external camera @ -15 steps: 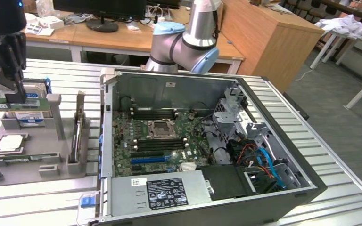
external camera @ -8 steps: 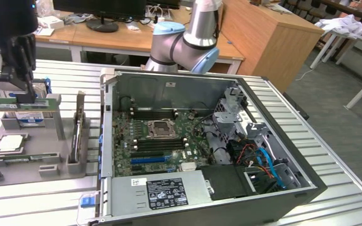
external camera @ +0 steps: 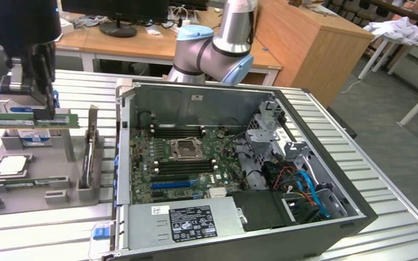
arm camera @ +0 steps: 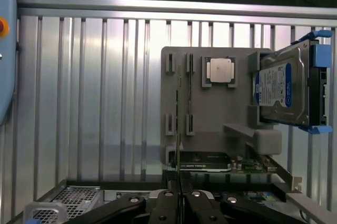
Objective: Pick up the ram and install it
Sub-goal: 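Pick up the ram and move it above insertion slot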
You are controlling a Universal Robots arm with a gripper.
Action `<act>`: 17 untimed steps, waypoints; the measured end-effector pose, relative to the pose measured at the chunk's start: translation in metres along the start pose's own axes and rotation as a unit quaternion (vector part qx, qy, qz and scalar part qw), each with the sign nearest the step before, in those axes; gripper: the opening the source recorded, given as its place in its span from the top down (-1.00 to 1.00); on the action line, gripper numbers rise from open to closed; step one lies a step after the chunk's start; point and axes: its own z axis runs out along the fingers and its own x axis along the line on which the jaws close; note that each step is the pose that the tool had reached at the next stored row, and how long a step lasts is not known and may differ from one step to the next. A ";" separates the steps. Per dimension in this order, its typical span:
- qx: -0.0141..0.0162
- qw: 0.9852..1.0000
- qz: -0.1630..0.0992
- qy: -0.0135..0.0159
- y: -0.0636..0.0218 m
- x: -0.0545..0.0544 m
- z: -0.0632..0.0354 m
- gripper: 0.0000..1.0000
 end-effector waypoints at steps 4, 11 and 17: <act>0.000 1.000 0.000 0.000 -0.0086 0.000 -0.0001 0.76; 0.000 1.000 0.000 0.000 -0.0244 0.000 -0.0004 0.76; 0.000 1.000 0.000 0.000 -0.0385 0.000 -0.0006 0.76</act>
